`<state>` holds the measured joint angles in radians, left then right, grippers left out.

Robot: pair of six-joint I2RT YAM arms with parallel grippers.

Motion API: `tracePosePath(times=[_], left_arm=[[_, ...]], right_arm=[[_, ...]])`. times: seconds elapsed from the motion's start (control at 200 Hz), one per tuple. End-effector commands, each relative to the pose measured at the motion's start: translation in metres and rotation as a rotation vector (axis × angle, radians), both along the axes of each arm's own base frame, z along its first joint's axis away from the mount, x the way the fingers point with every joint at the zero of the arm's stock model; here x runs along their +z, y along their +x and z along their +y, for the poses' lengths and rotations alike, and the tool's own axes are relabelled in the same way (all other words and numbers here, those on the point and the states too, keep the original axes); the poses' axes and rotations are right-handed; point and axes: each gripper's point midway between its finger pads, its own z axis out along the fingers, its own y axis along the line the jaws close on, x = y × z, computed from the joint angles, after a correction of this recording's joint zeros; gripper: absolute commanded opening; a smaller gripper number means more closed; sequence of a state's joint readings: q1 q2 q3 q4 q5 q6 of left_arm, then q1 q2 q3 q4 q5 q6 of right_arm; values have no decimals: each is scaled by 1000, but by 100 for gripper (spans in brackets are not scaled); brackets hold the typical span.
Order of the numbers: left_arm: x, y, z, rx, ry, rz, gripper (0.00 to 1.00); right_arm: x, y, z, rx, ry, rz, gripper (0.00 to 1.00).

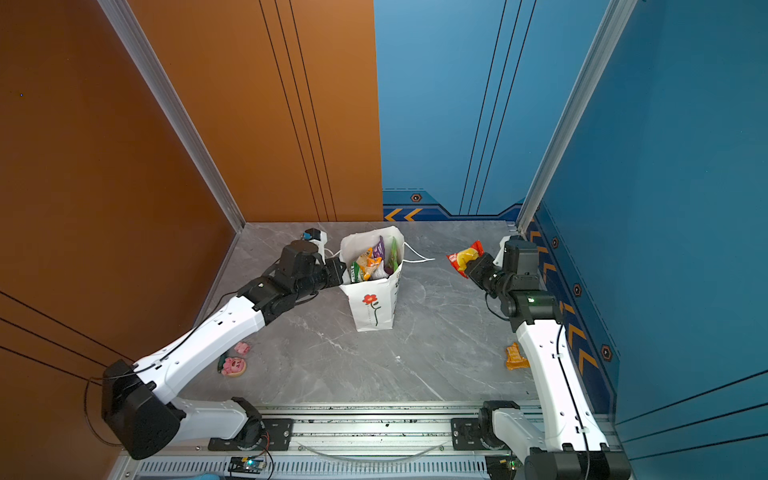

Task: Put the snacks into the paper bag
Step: 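Lift the red packet with the right gripper toward the paper bag, then carry the red packet over the bag opening and lower it inside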

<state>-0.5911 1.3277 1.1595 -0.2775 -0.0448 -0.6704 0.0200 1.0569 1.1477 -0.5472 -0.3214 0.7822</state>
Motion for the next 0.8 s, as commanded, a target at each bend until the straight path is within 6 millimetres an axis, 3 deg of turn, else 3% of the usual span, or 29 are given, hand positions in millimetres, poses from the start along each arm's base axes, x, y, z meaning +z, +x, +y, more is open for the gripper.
tracePosePath(times=[0.0, 0.17, 0.38, 0.596, 0.796], left_arm=[[29, 2, -12, -38, -41, -85, 0], [35, 0, -14, -45, -47, -106, 0], [39, -4, -18, -69, -36, -118, 0], [39, -5, -20, -87, -16, -119, 0], [40, -7, -20, -93, -13, -120, 0]], right_arm=[[45, 4, 8, 9, -9, -107, 5], [77, 9, 38, 91, -31, -168, 5], [87, 16, 90, 222, -100, -180, 5], [61, 23, 150, 351, -162, -121, 5], [34, 27, 185, 450, -206, -47, 5]])
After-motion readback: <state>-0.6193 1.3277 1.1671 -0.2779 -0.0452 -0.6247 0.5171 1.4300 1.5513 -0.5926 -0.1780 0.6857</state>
